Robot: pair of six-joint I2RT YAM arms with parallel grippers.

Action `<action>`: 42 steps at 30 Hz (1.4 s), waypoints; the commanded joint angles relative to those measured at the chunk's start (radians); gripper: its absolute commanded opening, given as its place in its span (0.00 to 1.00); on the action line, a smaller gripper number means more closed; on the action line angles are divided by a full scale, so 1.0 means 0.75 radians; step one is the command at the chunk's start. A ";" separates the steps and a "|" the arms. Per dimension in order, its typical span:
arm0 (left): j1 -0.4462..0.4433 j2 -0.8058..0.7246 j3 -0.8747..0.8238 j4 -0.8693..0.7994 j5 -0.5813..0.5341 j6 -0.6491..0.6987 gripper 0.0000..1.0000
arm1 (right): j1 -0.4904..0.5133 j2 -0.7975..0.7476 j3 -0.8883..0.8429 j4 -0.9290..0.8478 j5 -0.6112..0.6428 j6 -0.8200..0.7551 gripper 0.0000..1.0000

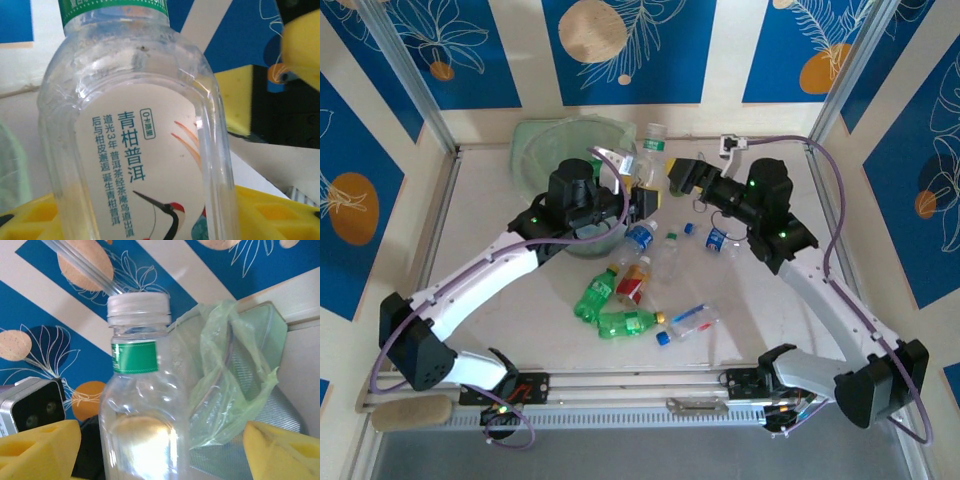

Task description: Put the plastic bottles in the bin

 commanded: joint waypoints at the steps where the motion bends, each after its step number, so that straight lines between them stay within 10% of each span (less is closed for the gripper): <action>1: 0.047 -0.091 0.027 -0.035 -0.106 0.080 0.57 | -0.031 -0.064 -0.051 0.039 0.051 0.025 0.86; 19: 0.433 -0.159 0.098 -0.288 -0.193 0.162 0.57 | -0.123 -0.115 -0.206 -0.114 0.077 0.052 0.87; 42: 0.452 0.064 0.211 -0.561 -0.164 0.181 0.64 | -0.135 -0.052 -0.209 -0.092 0.072 0.083 0.87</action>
